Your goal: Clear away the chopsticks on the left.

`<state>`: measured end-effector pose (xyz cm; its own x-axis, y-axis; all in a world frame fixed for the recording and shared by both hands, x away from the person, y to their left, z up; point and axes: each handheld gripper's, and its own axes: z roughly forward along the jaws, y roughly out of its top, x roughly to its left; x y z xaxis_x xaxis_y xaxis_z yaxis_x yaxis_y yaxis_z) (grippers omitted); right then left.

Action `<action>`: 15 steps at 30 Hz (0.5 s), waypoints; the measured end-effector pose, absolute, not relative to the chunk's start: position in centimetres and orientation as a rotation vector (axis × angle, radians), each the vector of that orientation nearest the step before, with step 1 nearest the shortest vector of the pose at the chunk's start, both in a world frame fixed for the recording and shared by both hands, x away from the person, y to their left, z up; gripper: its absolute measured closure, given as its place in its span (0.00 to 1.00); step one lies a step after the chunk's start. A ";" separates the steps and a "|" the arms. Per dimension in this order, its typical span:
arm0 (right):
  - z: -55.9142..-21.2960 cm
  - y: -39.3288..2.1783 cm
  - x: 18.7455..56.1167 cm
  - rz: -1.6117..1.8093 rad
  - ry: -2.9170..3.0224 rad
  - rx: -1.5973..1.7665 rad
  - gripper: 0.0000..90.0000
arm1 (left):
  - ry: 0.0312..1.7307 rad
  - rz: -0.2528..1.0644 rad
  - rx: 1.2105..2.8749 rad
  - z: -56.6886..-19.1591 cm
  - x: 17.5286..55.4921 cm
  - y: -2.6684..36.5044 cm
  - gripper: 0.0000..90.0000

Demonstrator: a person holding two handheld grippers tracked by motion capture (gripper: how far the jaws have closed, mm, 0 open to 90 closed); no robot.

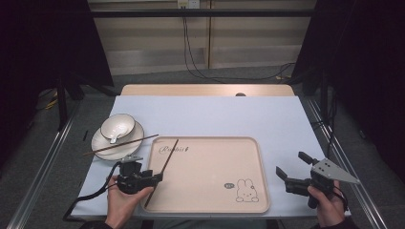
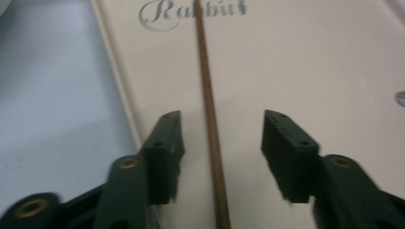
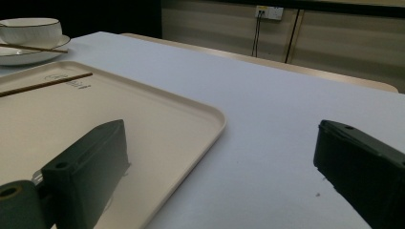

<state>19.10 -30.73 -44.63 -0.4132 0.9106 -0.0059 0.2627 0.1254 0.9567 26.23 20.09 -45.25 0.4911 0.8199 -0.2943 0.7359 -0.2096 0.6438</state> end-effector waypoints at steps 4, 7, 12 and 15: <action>-44.6 -30.7 19.0 1.316 1.772 1.141 0.05 | 1.189 0.202 1.969 -44.5 26.2 20.7 0.30; -44.6 -30.7 19.1 1.311 1.767 1.134 0.05 | 1.140 0.239 1.994 -44.0 26.1 21.6 0.19; -44.6 -30.7 19.1 1.318 1.771 1.132 0.05 | 1.063 0.276 1.937 -42.8 25.9 22.9 0.09; -44.6 -30.7 19.1 1.315 1.767 1.136 0.05 | 1.024 0.259 1.917 -42.4 26.1 24.2 0.07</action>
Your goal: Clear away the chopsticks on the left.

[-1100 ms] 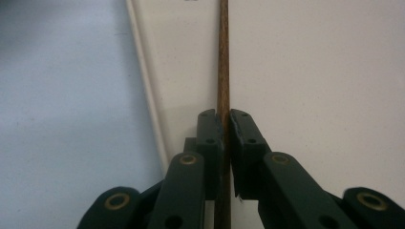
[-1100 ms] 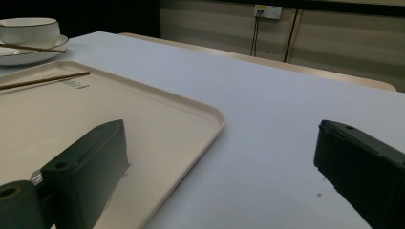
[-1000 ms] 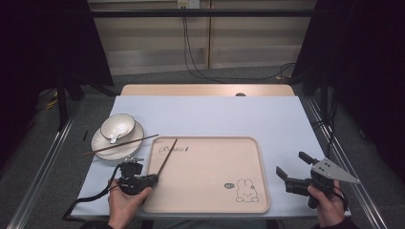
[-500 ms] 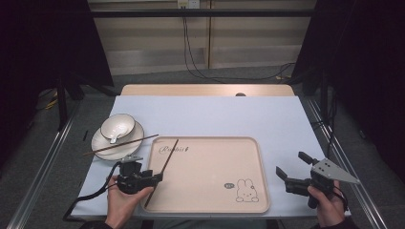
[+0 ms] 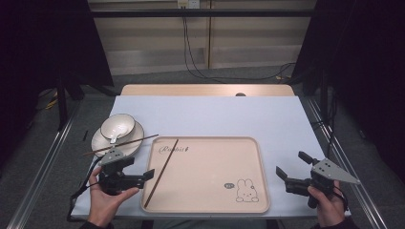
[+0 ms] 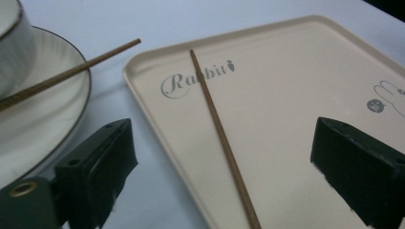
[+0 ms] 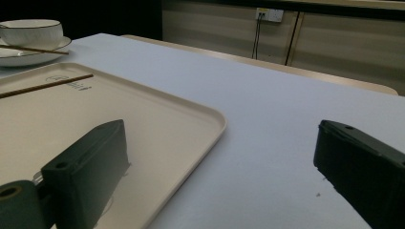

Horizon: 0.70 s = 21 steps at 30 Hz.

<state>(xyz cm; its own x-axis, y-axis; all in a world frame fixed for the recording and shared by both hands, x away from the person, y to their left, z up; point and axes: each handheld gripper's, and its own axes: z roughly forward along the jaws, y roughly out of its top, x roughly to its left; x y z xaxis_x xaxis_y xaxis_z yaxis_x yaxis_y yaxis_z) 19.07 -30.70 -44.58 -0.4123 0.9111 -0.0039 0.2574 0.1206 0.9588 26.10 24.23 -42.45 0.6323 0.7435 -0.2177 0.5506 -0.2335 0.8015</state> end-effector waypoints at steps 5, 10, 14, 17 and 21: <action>-44.6 -30.7 19.1 1.317 1.771 1.137 0.05 | 0.956 0.254 1.897 -42.6 26.6 27.5 0.05; -44.6 -30.7 19.1 1.309 1.770 1.134 0.05 | 0.928 0.247 1.876 -42.8 27.1 30.2 0.04; -44.6 -30.7 19.1 1.317 1.780 1.130 0.05 | 0.870 0.255 1.898 -43.0 27.7 31.6 0.04; -44.6 -30.7 19.1 1.311 1.774 1.135 0.05 | 0.854 0.264 1.905 -43.1 28.3 32.5 0.05; -44.6 -30.7 19.1 1.312 1.769 1.138 0.05 | 0.837 0.299 1.930 -43.2 29.0 33.7 0.05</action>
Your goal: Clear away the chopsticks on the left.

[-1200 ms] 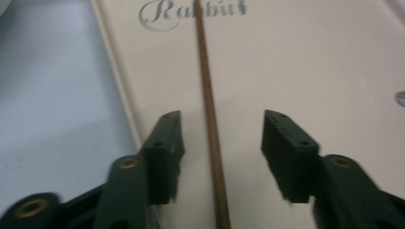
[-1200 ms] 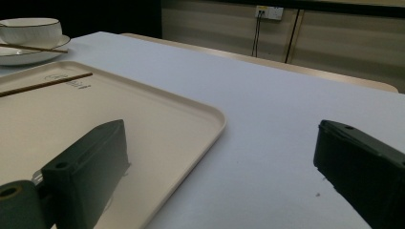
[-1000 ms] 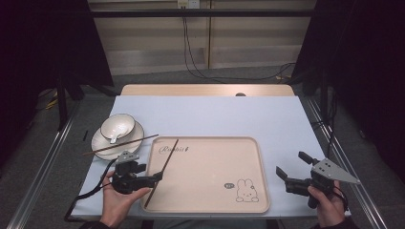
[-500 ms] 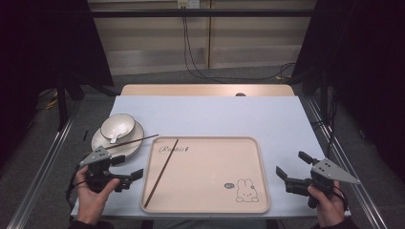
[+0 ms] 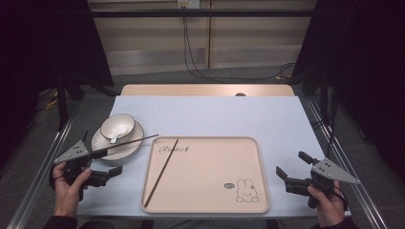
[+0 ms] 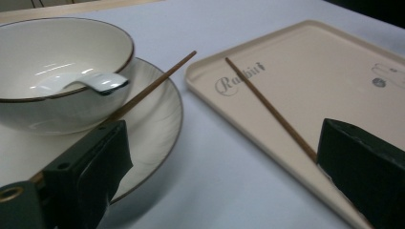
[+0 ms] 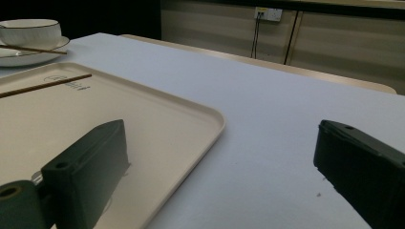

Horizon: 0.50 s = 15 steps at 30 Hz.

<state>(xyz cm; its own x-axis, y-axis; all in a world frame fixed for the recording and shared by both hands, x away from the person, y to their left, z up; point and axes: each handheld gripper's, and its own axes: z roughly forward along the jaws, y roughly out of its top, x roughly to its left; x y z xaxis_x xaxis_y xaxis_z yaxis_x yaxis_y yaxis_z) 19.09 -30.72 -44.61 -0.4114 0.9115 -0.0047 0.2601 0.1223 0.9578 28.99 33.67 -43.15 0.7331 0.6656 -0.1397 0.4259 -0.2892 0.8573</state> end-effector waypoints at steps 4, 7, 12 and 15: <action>-44.6 -30.7 19.0 1.309 1.769 1.144 0.05 | 0.831 0.269 1.959 -43.2 29.9 35.2 0.06; -44.6 -30.7 19.1 1.312 1.769 1.141 0.05 | 0.807 0.286 1.993 -43.1 30.4 36.1 0.06; -44.6 -30.8 19.1 1.314 1.780 1.136 0.05 | 0.831 0.278 1.976 -43.4 32.1 37.6 0.07; -44.6 -30.7 19.1 1.307 1.764 1.145 0.05 | 0.818 0.300 2.030 -43.5 33.2 37.6 0.10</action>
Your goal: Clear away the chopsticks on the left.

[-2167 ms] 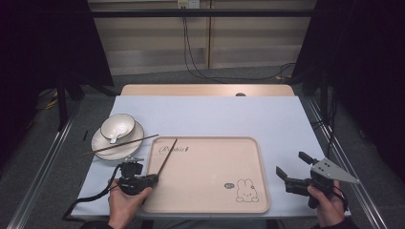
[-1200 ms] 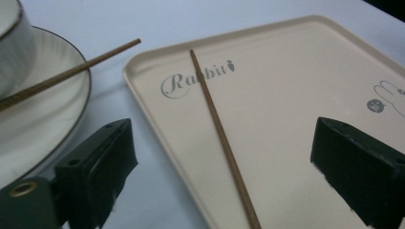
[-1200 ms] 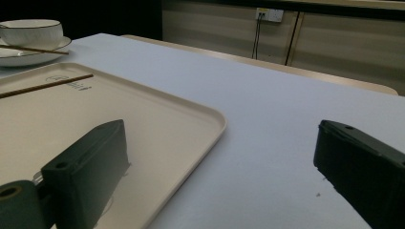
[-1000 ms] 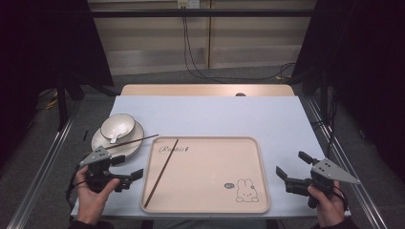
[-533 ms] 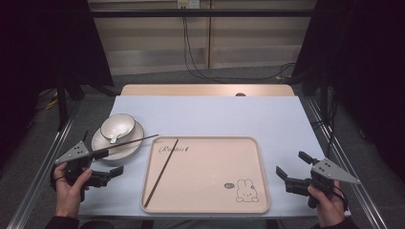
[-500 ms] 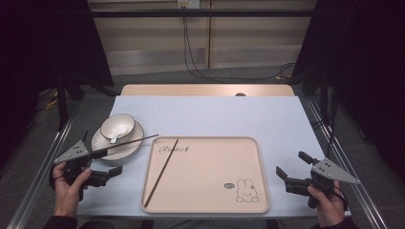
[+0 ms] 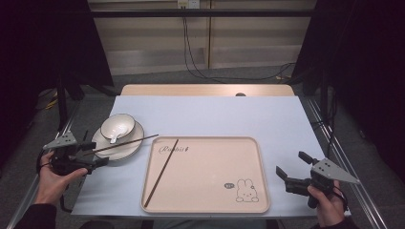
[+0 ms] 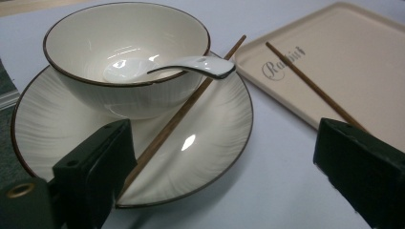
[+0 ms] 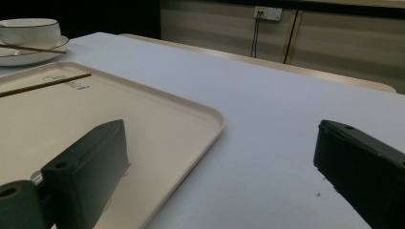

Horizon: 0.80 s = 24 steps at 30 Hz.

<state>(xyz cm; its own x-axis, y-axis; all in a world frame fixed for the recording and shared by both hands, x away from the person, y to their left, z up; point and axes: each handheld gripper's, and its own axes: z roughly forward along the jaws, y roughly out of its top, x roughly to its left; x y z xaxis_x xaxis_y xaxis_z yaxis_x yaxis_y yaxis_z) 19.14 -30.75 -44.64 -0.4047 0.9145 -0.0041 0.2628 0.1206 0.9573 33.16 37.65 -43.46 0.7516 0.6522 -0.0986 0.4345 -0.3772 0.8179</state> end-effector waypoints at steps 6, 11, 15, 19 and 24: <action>-44.7 -30.7 19.1 1.306 1.768 1.151 0.05 | 0.790 0.298 2.115 -44.1 35.1 37.9 0.27; -44.7 -30.7 19.1 1.307 1.767 1.152 0.05 | 0.773 0.300 2.137 -44.5 36.0 38.2 0.49; -44.7 -30.7 19.1 1.306 1.767 1.153 0.05 | 0.743 0.314 2.189 -44.5 36.4 38.0 0.63; -44.7 -30.7 19.1 1.305 1.767 1.150 0.05 | 0.708 0.310 2.232 -44.7 36.8 37.7 0.71; -44.7 -30.8 19.1 1.306 1.768 1.149 0.05 | 0.701 0.312 2.259 -45.1 37.2 37.3 0.71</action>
